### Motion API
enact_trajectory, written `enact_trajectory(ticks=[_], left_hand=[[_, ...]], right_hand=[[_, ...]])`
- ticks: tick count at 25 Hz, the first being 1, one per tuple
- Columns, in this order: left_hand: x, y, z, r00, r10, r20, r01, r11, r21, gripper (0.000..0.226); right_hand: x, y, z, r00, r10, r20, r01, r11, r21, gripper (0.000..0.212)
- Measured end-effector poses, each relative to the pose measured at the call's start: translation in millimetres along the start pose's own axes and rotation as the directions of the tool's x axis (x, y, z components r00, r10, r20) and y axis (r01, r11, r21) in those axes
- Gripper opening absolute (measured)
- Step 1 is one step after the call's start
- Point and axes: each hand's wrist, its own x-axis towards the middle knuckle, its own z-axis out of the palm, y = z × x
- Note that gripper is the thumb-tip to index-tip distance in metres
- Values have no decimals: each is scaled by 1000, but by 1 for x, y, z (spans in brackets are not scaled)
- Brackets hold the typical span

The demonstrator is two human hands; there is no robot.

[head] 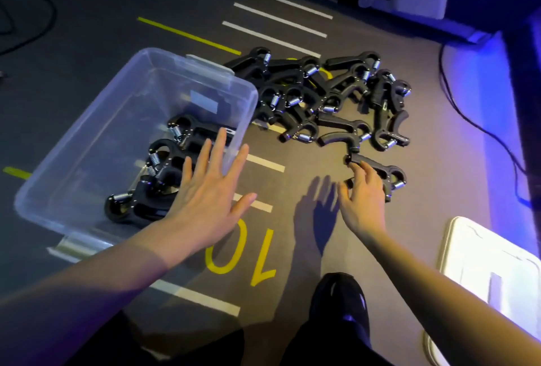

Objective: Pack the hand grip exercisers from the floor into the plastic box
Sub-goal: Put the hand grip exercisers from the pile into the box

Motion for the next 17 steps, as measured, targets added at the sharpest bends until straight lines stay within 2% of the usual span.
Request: enact_trajectory(ticks=[3, 5, 8, 11, 15, 17], left_hand=[[3, 6, 6, 1000, -8, 4, 9, 999, -42, 80], [5, 6, 8, 1000, 3, -9, -3, 999, -45, 81], [7, 5, 9, 1000, -1, -6, 0, 999, -50, 81], [7, 7, 8, 1000, -8, -5, 8, 998, -55, 82], [7, 7, 7, 1000, -13, 9, 13, 998, -57, 81], [6, 7, 7, 1000, -14, 13, 15, 998, -61, 82]], right_hand=[[5, 46, -2, 960, 224, 166, -194, 964, -180, 53], [8, 68, -7, 909, 320, 268, -295, 947, -129, 53], [17, 84, -11, 870, 309, 384, -323, 946, -31, 43], [21, 84, -9, 886, 277, 373, -274, 960, -62, 33], [21, 75, -3, 864, 336, 375, -368, 930, 15, 35], [20, 73, -4, 882, 356, 309, -395, 916, 71, 35]])
